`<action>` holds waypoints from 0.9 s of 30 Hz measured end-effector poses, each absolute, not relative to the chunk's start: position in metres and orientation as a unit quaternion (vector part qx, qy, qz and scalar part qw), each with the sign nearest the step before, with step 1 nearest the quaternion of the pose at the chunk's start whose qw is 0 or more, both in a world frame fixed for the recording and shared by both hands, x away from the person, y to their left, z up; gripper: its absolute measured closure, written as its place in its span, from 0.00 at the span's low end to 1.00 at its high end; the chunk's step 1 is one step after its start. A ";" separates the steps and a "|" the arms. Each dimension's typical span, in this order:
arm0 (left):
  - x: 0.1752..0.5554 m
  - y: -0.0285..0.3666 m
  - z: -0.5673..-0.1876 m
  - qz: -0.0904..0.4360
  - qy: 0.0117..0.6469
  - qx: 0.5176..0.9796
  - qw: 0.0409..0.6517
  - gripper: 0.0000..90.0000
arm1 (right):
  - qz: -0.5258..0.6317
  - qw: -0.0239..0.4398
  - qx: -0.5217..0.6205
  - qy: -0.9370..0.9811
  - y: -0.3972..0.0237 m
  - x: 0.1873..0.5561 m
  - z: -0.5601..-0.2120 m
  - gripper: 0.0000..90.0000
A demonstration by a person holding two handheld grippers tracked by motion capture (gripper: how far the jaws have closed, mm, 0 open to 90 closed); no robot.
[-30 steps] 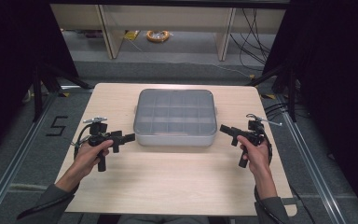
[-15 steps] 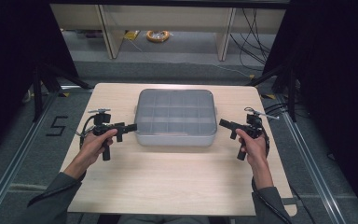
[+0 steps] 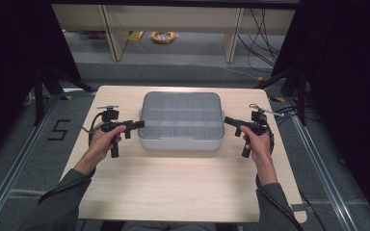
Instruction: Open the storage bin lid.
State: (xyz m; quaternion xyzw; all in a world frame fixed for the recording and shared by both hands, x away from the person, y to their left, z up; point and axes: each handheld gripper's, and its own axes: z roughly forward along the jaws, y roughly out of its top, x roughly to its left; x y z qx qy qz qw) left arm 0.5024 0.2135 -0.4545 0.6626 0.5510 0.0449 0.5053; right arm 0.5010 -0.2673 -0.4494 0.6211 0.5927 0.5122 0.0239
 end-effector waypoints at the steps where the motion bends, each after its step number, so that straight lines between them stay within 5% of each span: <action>1: 0.504 0.212 -0.454 0.050 0.553 0.660 0.506 0.36 | 0.515 0.042 0.612 0.599 -0.268 0.504 -0.451 0.39; 4: 0.512 0.207 -0.454 0.037 0.554 0.663 0.502 0.37 | 0.512 0.011 0.629 0.585 -0.265 0.506 -0.448 0.39; 6: 0.518 0.204 -0.454 0.038 0.560 0.665 0.493 0.37 | 0.518 0.046 0.605 0.603 -0.268 0.514 -0.454 0.40; 8: 0.523 0.203 -0.453 0.041 0.561 0.667 0.488 0.38 | 0.513 0.002 0.631 0.581 -0.262 0.514 -0.451 0.42; 13: 0.535 0.202 -0.455 0.036 0.567 0.669 0.479 0.41 | 0.517 0.035 0.602 0.608 -0.258 0.526 -0.457 0.45; 17: 0.541 0.202 -0.456 0.034 0.571 0.669 0.475 0.42 | 0.506 -0.005 0.629 0.590 -0.249 0.530 -0.454 0.49; 27: 0.552 0.199 -0.463 0.020 0.581 0.661 0.474 0.51 | 0.497 0.022 0.612 0.615 -0.241 0.547 -0.464 0.56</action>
